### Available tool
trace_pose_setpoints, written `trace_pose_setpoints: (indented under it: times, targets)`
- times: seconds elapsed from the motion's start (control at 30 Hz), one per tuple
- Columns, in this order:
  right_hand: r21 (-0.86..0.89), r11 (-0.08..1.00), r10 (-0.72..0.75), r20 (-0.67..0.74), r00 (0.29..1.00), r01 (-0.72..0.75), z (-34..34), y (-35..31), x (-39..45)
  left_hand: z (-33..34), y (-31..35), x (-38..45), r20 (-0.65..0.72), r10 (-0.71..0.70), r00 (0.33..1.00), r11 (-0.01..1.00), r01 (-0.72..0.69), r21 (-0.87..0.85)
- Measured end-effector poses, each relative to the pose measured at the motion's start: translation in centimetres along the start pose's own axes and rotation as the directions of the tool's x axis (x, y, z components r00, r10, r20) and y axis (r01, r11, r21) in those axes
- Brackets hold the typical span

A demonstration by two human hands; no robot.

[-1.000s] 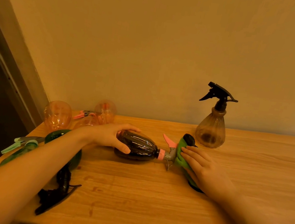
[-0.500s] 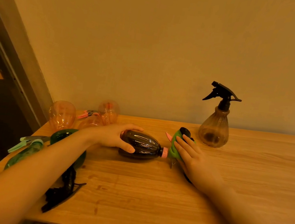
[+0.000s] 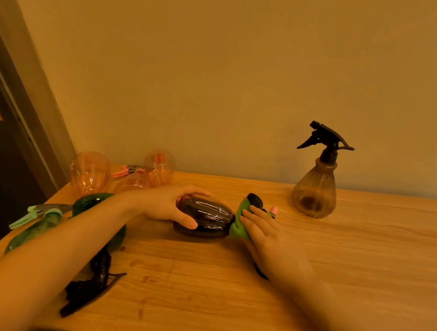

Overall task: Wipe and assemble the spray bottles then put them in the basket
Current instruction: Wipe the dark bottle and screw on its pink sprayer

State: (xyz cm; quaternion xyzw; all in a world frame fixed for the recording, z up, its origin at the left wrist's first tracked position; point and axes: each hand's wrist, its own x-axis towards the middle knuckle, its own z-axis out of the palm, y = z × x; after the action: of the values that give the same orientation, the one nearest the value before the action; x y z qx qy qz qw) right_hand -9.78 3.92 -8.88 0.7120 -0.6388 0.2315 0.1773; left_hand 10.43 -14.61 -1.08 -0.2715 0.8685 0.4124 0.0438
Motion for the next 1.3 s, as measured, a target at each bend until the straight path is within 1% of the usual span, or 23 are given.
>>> trace_pose_setpoints:
  times: [0.17,0.23,0.3,0.4,0.47,0.53,0.7,0.73,0.83,0.93,1.07,1.2,1.3]
  targets:
    - [0.032,0.993,0.111,0.004,0.994,-0.111,0.4,-1.4,1.4,0.0,0.3,0.1,-0.011,0.005,1.0,0.999,-0.005,0.032]
    - [0.068,0.99,0.123,0.0,0.992,-0.123,0.6,-1.4,1.3,0.0,0.4,0.1,-0.01,-0.003,1.0,0.999,0.003,0.033]
    - [0.091,0.992,0.093,0.006,0.996,-0.093,0.6,-1.1,0.8,0.0,0.3,0.2,-0.008,-0.013,1.0,1.0,0.013,0.027]
    - [0.024,0.999,-0.034,0.035,0.999,0.033,0.4,-0.2,-1.1,-0.1,0.3,0.3,-0.006,-0.026,1.0,0.999,0.027,0.025]
    - [-0.015,0.995,-0.093,0.094,0.991,0.095,0.1,0.8,-2.2,-0.2,0.5,0.3,-0.001,-0.032,0.999,0.999,0.032,0.007]
    - [-0.036,0.994,-0.099,0.144,0.985,0.105,-0.5,1.5,-2.8,-0.2,0.6,0.3,0.003,-0.039,0.999,0.999,0.039,-0.007]
    - [-0.024,0.995,-0.092,0.133,0.987,0.096,-1.1,1.6,-2.5,-0.3,0.8,0.3,0.008,-0.037,0.999,0.999,0.037,0.01]
    - [-0.017,0.994,-0.105,0.16,0.982,0.109,-1.0,1.5,-2.2,-0.3,0.8,0.3,0.012,-0.039,0.999,0.999,0.039,0.013]
    - [0.039,0.989,-0.147,0.3,0.943,0.142,-0.5,1.5,-1.2,-0.3,0.9,0.3,0.012,-0.034,0.999,0.999,0.033,0.026]
    - [0.129,0.989,-0.121,0.426,0.896,0.072,-1.2,2.5,-1.1,-0.4,0.9,0.5,0.019,-0.047,0.999,0.998,0.046,0.033]
    - [0.168,0.984,-0.121,0.422,0.898,0.054,-1.9,3.0,-2.8,-0.5,0.7,0.7,0.024,-0.063,0.998,0.997,0.062,0.037]
    - [0.264,0.965,-0.097,0.354,0.93,0.0,-2.5,3.0,-3.8,-0.5,1.0,0.8,0.03,-0.072,0.997,0.996,0.071,0.051]
    - [0.341,0.937,-0.023,0.273,0.962,-0.075,-2.5,3.0,-4.5,-0.5,1.2,0.9,0.036,-0.085,0.996,0.996,0.084,0.043]
